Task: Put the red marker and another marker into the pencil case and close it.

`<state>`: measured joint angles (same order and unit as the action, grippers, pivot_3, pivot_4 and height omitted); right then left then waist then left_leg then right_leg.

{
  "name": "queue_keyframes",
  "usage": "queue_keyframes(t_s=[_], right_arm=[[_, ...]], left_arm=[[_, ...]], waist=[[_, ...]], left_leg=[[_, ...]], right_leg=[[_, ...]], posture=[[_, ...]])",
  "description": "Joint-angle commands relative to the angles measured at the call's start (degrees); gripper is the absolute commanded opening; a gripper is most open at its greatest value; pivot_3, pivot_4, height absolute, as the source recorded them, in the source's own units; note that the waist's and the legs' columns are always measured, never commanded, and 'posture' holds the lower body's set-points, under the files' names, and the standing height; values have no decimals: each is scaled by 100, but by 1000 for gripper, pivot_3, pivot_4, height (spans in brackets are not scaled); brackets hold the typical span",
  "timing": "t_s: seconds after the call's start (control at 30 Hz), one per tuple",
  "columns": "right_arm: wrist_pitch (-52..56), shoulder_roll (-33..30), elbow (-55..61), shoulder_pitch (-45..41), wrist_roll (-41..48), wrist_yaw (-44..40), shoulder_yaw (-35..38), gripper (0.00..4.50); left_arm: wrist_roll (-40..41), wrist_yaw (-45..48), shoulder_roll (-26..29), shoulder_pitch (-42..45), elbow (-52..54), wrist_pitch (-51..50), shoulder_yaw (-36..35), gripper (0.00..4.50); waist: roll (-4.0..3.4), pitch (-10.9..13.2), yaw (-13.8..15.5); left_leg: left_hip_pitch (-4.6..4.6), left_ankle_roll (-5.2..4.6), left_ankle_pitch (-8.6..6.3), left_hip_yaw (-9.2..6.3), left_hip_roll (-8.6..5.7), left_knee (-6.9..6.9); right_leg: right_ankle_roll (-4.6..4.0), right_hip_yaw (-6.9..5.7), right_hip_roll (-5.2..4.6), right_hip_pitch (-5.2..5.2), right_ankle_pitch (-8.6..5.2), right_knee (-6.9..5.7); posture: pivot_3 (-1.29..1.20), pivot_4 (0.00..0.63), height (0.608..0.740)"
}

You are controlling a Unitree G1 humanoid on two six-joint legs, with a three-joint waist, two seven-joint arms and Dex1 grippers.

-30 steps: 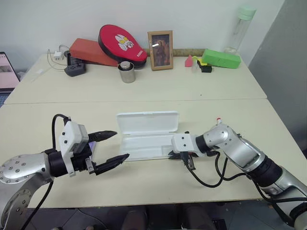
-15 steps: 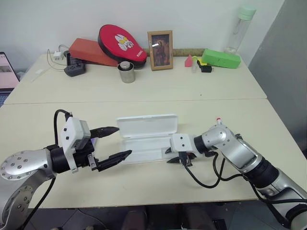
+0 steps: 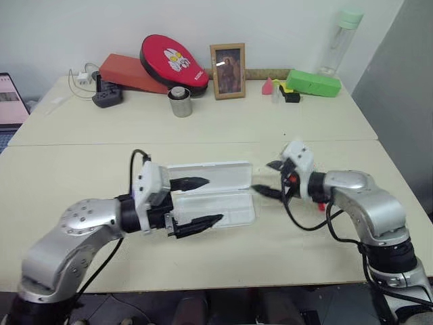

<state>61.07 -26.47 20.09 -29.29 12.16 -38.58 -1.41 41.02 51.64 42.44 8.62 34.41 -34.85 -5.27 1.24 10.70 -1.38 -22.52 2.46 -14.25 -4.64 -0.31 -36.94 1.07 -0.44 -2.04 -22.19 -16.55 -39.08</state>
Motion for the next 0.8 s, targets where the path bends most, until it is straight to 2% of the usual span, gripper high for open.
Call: queue_keyframes(t_s=[0.03,0.13,0.5,0.63,0.7,0.73,0.8], right_arm=[[533,68,-199,-92,-377,1061,613,4451],[669,13,-284,74,-649,1581,686,4451],[824,55,-274,715,-554,1871,633,4451],[710,67,-408,817,-530,1896,634,3757],[702,63,-387,804,-469,1897,678,3223],[695,64,-385,800,-442,1902,697,3101],[689,49,-396,793,-398,1910,690,2494]], left_arm=[[-356,83,-130,357,-291,329,377,4500],[-690,288,-283,691,-718,637,759,4500],[-937,539,-688,1214,-1266,999,1081,4500],[-923,619,-687,1211,-1268,982,1056,4500],[-927,627,-689,1205,-1264,981,1054,4500],[-932,628,-692,1205,-1263,981,1053,4500],[-934,625,-703,1214,-1275,979,1038,4500]], waist=[[0,0,-4],[-2,-1,-11],[-4,-1,-39],[-4,-2,-36],[-4,-2,-32],[-4,-2,-31],[-4,-2,-30]], left_leg=[[-2,0,0,2,-2,0],[-5,0,0,8,-2,3],[-6,-4,0,12,-1,0],[-4,-4,0,9,-1,0],[-3,-4,0,9,-1,-1],[-3,-3,0,9,-1,-2],[-3,-4,0,9,-1,-3]], right_leg=[[0,-1,1,-2,0,0],[0,-1,5,-5,0,1],[1,1,7,-5,0,0],[1,-2,10,-1,0,1],[1,-2,9,0,0,1],[2,-1,9,1,1,1],[3,-1,9,1,1,1]], posture=[[0,150,740],[0,150,740],[0,150,740],[0,150,740],[0,150,740],[0,150,740],[0,150,740]])
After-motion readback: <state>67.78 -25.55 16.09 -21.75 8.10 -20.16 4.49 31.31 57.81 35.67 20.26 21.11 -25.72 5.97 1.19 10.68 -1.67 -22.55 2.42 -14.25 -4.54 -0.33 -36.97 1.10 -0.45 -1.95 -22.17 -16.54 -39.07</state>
